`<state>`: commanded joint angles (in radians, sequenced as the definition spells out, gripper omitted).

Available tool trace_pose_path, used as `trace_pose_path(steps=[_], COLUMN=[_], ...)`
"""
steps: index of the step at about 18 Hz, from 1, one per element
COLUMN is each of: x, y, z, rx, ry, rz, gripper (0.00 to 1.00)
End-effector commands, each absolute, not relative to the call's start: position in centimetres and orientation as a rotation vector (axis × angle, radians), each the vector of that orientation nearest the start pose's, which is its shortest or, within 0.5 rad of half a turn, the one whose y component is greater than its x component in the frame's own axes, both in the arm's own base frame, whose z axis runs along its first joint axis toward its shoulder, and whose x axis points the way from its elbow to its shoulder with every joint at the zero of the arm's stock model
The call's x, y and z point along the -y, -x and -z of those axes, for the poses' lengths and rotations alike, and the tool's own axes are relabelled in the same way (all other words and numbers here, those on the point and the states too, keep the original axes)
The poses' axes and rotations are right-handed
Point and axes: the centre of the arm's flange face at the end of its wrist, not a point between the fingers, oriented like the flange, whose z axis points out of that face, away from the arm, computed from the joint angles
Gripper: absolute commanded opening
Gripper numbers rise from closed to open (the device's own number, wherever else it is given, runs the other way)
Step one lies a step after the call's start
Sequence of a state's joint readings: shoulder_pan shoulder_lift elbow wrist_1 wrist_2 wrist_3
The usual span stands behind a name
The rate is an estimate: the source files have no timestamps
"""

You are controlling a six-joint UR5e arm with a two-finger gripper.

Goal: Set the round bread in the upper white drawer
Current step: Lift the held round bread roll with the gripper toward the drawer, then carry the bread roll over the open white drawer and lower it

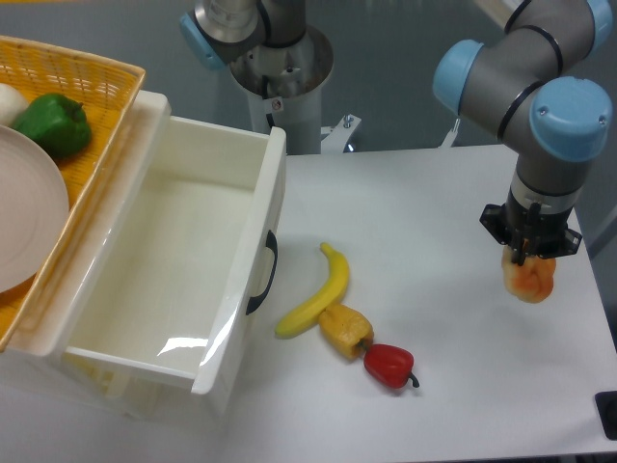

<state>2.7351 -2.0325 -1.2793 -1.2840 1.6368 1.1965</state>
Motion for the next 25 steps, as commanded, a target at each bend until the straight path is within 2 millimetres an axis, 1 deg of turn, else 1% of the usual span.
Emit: trace_pose_path(steps=[5, 7, 9, 11, 13, 15, 17, 18, 21, 23, 25], x=[-38.8, -38.9, -39.4, -40.4, -41.5, -41.8, -43.0, -43.1, -44.6, -45.2, -45.6], y=[58.0, 57.7, 56.5, 54.5, 51.5, 49.3, 45.6, 44.3, 40.9, 39.0, 37.5], z=[-39.2, -40.2, -41.5, -42.9, -45.7, -48.0, -49.3, -50.1, -52.7, -54.3, -55.3], rx=[-0.045, -0.047, -0.061, -0.05, 0.028, 0.079, 0.1, 0.165, 0.318, 0.333, 0.317], ry=[3.143, 3.132, 3.097, 3.062, 3.0, 2.955, 2.912, 2.885, 2.779, 2.721, 2.699], rz=[-0.212, -0.231, -0.232, -0.233, -0.251, -0.259, -0.23, -0.219, -0.162, -0.123, -0.116], gripper=[0.0, 0.0, 0.0, 0.0, 0.0, 0.0, 0.0, 0.0, 0.0, 0.0, 0.0])
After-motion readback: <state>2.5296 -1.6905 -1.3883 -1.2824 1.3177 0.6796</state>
